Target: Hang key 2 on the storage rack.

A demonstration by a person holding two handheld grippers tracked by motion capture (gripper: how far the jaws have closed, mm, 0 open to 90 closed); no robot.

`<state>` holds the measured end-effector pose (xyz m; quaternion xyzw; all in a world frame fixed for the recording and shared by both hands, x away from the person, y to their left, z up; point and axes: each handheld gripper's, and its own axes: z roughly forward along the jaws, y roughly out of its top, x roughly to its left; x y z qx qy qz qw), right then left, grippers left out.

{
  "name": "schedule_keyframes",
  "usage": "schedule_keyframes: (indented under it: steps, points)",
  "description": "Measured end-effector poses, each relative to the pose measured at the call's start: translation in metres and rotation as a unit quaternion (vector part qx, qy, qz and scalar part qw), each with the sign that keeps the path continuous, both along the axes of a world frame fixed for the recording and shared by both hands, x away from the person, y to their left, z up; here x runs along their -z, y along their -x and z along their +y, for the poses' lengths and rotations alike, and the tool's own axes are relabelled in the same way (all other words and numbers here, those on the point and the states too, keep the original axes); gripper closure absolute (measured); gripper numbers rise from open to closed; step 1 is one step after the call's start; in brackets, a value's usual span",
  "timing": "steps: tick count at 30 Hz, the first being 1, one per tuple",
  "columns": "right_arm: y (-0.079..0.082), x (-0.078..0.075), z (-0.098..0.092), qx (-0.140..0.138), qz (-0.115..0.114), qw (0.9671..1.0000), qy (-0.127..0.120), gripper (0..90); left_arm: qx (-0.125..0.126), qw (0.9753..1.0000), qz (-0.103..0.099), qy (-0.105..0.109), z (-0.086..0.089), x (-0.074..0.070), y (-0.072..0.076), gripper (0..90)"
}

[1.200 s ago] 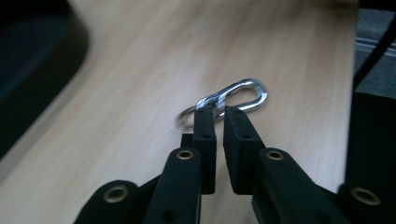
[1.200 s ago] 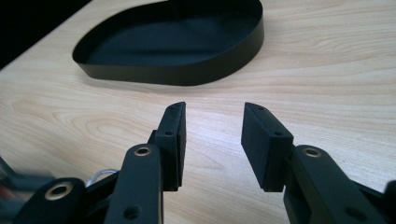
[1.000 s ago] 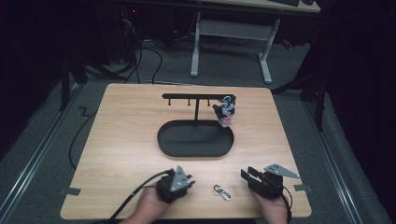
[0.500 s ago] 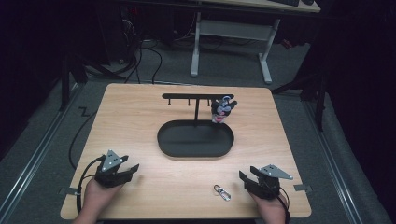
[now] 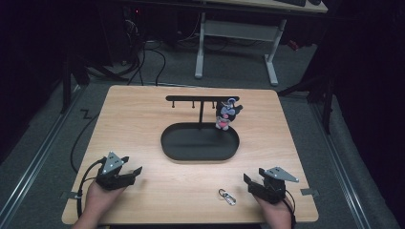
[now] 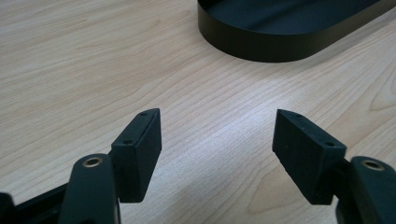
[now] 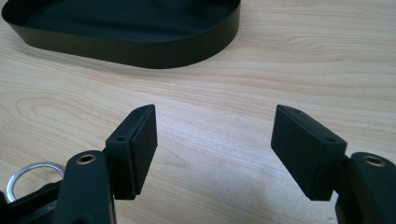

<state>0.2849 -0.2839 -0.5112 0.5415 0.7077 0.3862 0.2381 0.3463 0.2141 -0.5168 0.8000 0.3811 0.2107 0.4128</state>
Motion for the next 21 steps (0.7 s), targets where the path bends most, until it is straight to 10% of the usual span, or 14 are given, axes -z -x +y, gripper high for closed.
schedule_keyframes:
  steps: [13, 21]
  points:
    - [-0.011, -0.004, 0.008, -0.025, 0.057, 0.9972, 0.043, 28.4, -0.002, 1.0, 0.0, -0.003, 0.004, 0.001, 0.001, 30.0]
    - [-0.013, -0.006, 0.008, -0.051, 0.118, 0.987, 0.097, 28.9, -0.002, 1.0, 0.002, 0.009, 0.006, 0.0, 0.003, 29.4]
